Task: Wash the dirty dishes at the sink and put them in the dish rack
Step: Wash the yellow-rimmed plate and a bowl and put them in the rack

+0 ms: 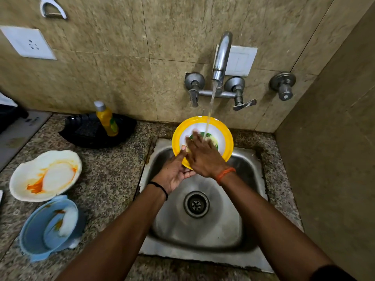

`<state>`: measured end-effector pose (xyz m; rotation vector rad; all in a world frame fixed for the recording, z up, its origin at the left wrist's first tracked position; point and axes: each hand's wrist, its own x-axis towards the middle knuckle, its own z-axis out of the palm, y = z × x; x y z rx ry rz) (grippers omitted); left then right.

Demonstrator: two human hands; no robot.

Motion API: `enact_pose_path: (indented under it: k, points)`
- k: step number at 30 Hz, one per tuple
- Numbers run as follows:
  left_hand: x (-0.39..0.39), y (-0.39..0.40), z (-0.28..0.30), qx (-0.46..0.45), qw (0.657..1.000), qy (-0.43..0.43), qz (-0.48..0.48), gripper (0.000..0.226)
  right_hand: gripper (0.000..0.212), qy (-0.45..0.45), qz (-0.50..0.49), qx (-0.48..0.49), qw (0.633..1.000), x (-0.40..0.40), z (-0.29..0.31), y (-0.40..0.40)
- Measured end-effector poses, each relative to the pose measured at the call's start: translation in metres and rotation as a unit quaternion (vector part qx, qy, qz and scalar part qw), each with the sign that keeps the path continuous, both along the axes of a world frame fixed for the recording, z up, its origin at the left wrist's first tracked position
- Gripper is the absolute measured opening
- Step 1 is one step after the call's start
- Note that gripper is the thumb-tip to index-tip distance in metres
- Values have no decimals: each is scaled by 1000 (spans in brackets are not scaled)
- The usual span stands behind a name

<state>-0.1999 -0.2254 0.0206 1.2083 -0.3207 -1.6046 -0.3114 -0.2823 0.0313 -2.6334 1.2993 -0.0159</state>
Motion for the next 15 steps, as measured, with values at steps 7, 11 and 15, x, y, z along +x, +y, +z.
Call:
enact_pose_path:
  k: [7,11,15]
  points:
    - [26,2,-3,-2,993,-118,-4,24,39,-237,20,119,964,-28,-2,11]
    - [25,-11,9,-10,972,-227,-54,26,23,-518,-209,247,792,-40,3,6]
    - [10,-36,32,-50,839,-515,-166,40,13,-619,-351,267,649,-52,17,-5]
